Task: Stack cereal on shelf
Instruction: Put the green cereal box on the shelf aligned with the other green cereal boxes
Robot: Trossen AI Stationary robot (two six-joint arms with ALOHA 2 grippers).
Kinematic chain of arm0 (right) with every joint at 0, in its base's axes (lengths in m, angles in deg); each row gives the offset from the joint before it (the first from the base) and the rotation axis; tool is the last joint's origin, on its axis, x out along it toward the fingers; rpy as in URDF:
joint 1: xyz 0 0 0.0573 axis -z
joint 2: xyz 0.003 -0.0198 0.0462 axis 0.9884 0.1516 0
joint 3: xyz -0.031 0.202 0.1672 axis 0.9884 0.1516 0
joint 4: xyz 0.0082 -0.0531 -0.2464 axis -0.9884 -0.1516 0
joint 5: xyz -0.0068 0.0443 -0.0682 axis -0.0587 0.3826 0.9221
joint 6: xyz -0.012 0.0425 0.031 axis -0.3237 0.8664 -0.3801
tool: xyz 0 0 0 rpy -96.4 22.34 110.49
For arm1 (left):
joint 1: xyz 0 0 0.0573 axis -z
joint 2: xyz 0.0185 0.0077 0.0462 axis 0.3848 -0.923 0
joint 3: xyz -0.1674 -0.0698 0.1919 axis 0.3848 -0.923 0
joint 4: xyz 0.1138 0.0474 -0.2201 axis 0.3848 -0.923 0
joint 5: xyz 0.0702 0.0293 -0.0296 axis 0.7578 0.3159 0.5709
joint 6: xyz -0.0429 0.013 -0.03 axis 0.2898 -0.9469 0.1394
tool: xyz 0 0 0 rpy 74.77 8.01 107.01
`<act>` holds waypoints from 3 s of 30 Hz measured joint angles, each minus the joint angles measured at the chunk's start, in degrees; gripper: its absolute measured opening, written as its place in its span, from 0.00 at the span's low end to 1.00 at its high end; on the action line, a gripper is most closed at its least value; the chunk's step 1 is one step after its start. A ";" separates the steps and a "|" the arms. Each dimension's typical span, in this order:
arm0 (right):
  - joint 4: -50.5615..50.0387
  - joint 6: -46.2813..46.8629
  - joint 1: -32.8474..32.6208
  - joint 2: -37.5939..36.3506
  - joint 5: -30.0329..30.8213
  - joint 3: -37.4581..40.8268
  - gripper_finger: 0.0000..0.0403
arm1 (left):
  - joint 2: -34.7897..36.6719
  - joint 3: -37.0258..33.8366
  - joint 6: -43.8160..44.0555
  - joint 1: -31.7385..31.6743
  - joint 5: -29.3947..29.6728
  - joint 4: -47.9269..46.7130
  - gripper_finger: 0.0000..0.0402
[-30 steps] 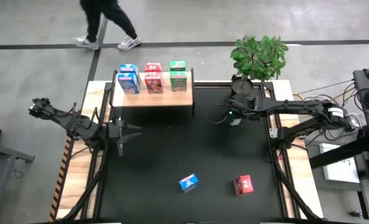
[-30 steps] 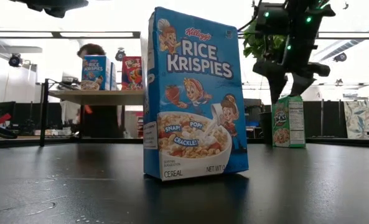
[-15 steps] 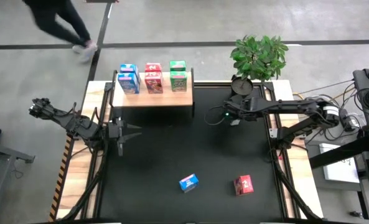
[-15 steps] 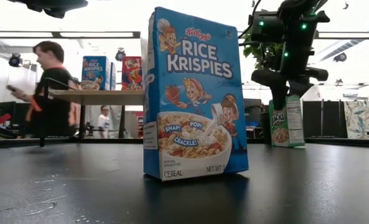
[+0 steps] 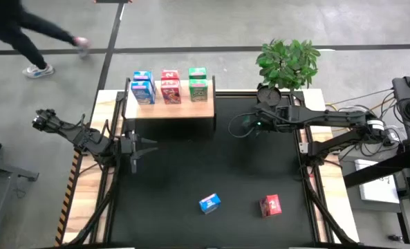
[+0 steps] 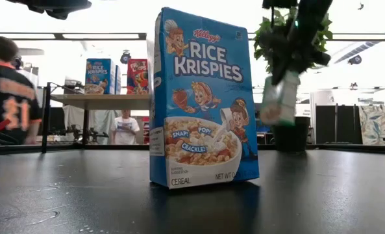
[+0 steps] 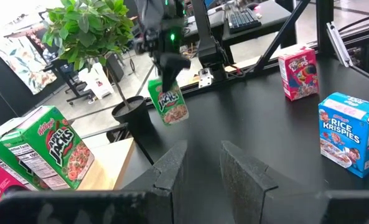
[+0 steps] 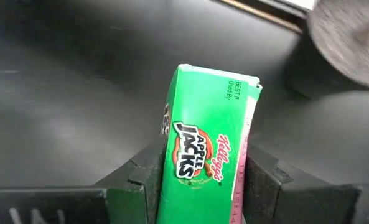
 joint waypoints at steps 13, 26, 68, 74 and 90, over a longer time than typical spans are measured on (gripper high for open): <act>6.88 -11.25 -14.27 2.53 0.10 -15.81 0.36 | -0.06 -0.46 0.43 0.00 -0.02 0.12 0.19; 10.33 -34.94 -11.60 16.85 -3.04 -36.41 0.36 | -0.07 -0.44 0.06 0.00 -0.03 0.30 0.19; -7.45 -71.39 7.00 47.67 -20.67 -73.92 0.53 | -0.07 -0.42 -0.22 0.00 -0.04 -0.06 0.19; -7.47 -72.14 7.03 47.51 -20.67 -73.91 0.53 | -0.07 -0.42 -0.22 0.00 -0.04 -0.06 0.19; -6.22 -65.84 2.16 42.67 -22.37 -76.20 0.53 | -0.13 -0.28 0.22 0.00 -0.04 0.14 0.19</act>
